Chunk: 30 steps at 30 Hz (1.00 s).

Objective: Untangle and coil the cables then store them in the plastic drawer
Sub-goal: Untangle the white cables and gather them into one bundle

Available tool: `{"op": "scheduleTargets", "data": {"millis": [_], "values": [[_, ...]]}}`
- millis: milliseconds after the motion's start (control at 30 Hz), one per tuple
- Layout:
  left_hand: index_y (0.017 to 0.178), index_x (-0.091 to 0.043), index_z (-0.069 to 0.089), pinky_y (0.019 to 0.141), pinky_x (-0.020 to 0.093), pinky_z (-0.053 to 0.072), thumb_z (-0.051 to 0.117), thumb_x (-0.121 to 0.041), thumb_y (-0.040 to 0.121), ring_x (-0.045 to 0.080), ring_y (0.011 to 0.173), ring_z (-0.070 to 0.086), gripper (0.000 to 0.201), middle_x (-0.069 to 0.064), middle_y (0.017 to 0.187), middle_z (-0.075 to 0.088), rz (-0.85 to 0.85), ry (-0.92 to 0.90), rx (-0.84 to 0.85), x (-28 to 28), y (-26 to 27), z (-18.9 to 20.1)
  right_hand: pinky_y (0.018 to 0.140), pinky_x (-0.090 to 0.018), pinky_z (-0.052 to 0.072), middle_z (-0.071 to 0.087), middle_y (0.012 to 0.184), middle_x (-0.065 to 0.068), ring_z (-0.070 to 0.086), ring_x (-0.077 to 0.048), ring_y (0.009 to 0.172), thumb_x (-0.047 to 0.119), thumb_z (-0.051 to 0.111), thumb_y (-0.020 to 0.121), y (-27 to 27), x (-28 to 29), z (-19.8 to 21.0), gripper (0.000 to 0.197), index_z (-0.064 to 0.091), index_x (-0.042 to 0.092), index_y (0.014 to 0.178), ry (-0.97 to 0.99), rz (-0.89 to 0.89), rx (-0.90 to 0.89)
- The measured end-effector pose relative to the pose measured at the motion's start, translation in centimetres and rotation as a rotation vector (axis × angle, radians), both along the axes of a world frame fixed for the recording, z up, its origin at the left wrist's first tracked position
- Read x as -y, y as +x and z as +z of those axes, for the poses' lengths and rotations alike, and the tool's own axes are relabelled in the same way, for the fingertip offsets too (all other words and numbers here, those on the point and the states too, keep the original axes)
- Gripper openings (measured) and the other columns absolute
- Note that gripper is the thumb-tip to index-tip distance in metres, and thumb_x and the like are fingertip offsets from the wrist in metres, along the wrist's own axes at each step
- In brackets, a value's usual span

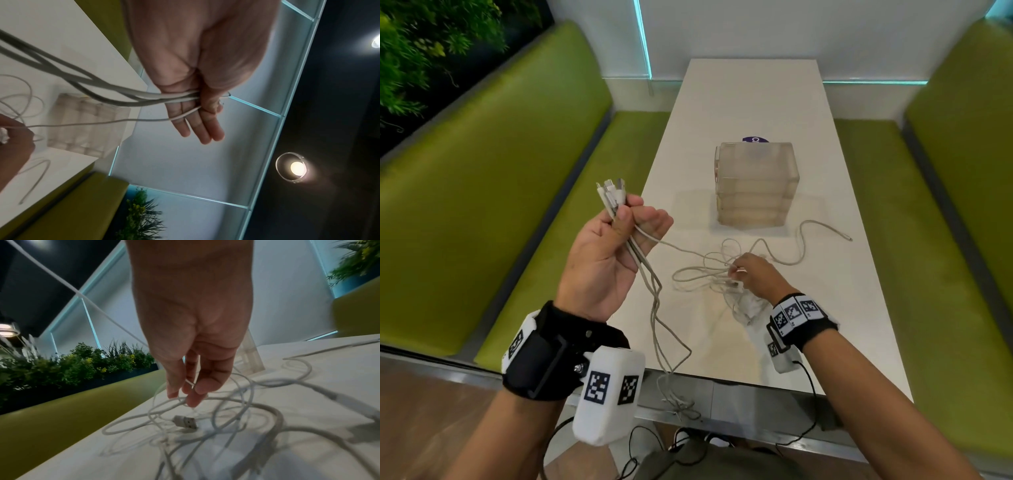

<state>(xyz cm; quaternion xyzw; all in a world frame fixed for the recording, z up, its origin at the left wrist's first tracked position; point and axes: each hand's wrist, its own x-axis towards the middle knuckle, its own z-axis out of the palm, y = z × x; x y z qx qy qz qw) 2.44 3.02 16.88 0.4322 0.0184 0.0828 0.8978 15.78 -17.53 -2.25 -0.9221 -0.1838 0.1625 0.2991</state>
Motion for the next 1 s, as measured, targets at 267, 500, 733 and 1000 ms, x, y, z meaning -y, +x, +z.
{"op": "scheduleTargets", "data": {"millis": [267, 500, 733, 1000], "values": [[0.069, -0.015, 0.075, 0.075, 0.026, 0.057, 0.046, -0.017, 0.082, 0.009, 0.07, 0.071, 0.031, -0.003, 0.071, 0.071, 0.059, 0.043, 0.074, -1.0, -0.6, 2.8, 0.084, -0.039, 0.05, 0.07, 0.097, -0.014, 0.064, -0.028, 0.094, 0.004, 0.057, 0.087, 1.2, 0.8, -1.2, 0.012, 0.069, 0.006, 0.086, 0.117, -0.123, -0.076], [0.079, -0.011, 0.07, 0.075, 0.028, 0.057, 0.047, -0.016, 0.084, 0.012, 0.072, 0.072, 0.023, 0.002, 0.072, 0.072, 0.065, 0.01, 0.055, -1.4, 0.2, 2.1, 0.079, -0.034, 0.046, 0.07, 0.092, -0.01, 0.06, -0.024, 0.087, 0.013, 0.047, 0.094, 1.5, 0.8, 0.1, 0.022, 0.069, 0.006, 0.093, 0.142, -0.155, -0.003], [0.089, -0.007, 0.061, 0.074, 0.028, 0.057, 0.042, -0.013, 0.092, 0.014, 0.071, 0.072, 0.02, 0.003, 0.07, 0.072, 0.074, 0.051, 0.005, -0.5, 0.4, 1.1, 0.061, -0.023, 0.044, 0.065, 0.076, -0.002, 0.059, -0.014, 0.066, 0.01, 0.047, 0.094, 1.4, 1.3, 2.5, 0.02, 0.065, 0.01, 0.086, 0.308, -0.142, -0.025], [0.096, -0.005, 0.053, 0.08, 0.03, 0.056, 0.032, -0.009, 0.1, 0.015, 0.077, 0.072, 0.021, 0.002, 0.074, 0.072, 0.034, 0.108, -0.006, -0.3, 1.0, 0.1, 0.064, -0.019, 0.049, 0.072, 0.079, 0.0, 0.063, -0.008, 0.068, 0.013, 0.057, 0.091, -2.3, 1.8, 6.2, 0.011, 0.067, 0.011, 0.086, 0.312, 0.064, -0.224]]}}
